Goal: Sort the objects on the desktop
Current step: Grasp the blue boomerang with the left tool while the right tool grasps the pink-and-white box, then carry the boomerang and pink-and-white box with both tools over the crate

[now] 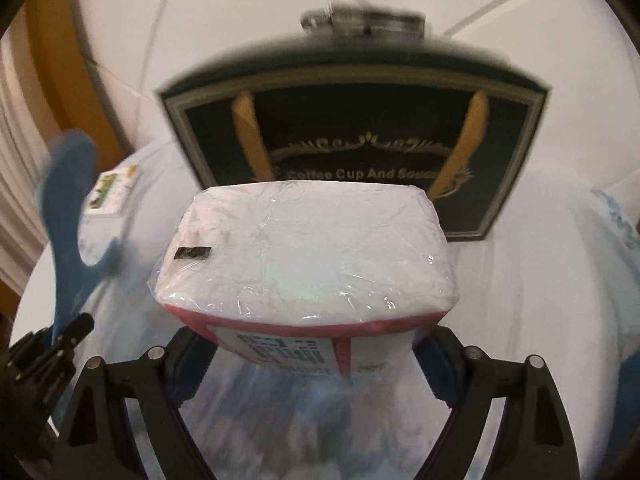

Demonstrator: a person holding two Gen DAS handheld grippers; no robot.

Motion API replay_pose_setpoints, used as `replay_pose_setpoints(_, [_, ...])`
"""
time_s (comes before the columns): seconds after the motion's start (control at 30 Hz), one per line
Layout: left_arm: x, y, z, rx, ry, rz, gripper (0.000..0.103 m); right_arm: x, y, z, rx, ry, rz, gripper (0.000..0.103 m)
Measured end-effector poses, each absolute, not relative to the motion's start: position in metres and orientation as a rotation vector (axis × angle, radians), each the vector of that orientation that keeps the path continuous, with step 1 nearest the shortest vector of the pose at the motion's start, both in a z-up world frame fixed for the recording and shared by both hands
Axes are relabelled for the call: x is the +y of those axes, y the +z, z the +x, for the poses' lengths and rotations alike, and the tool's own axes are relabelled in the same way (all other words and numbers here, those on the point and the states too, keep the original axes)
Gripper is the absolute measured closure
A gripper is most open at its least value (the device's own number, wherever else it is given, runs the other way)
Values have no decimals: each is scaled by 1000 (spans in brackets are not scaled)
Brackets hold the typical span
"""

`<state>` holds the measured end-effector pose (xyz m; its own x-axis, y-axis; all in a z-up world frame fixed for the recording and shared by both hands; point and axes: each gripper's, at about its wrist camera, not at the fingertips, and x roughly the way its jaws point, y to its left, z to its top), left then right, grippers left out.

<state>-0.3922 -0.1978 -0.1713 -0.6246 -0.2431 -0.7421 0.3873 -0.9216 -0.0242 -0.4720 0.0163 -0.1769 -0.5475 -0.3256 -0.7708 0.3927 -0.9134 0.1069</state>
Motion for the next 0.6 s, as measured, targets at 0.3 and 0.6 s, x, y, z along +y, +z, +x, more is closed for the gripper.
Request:
replay_pose_setpoints(0.3, [-173, -106, -326, 262, -2688, 1012, 95, 43, -93, -373, 104, -2501, 1070, 14])
replay_pose_setpoints(0.6, [-141, -29, -268, 170, -2874, 878, 95, 58, -23, -281, 69, -2629, 956, 14])
